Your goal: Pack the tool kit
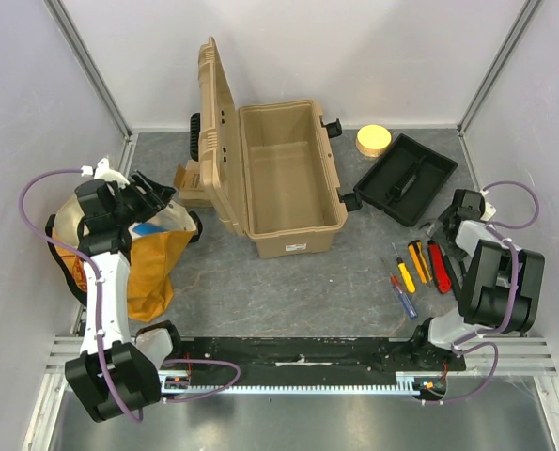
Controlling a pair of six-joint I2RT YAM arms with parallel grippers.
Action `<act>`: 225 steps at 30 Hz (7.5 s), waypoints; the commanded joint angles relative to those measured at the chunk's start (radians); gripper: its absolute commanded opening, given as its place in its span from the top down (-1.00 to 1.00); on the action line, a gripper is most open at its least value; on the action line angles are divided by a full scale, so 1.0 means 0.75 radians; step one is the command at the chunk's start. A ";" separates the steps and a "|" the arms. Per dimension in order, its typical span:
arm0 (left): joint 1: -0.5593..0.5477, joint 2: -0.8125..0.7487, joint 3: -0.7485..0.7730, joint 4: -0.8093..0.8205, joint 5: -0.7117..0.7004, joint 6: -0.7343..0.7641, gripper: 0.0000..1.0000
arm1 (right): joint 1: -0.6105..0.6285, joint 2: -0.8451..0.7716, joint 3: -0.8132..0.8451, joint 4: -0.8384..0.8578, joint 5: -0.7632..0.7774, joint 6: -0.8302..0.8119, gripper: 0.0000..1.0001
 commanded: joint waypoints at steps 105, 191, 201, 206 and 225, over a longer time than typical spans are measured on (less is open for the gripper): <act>-0.020 -0.060 -0.012 0.013 -0.075 0.006 -0.29 | 1.249 0.541 1.629 -0.336 0.346 0.028 0.04; -0.022 -0.070 0.010 -0.022 -0.081 0.012 -0.29 | -0.075 0.064 0.089 -0.205 -0.005 -0.050 1.00; -0.020 -0.078 0.010 -0.024 -0.087 0.012 -0.29 | 0.132 -0.173 0.485 -0.461 0.285 0.007 1.00; -0.020 -0.078 0.010 -0.028 -0.103 0.016 -0.29 | 0.289 -0.296 0.702 -0.487 0.289 0.017 1.00; -0.020 -0.060 0.006 -0.034 -0.138 0.024 -0.29 | 1.126 -0.006 0.993 -0.083 0.142 -0.144 1.00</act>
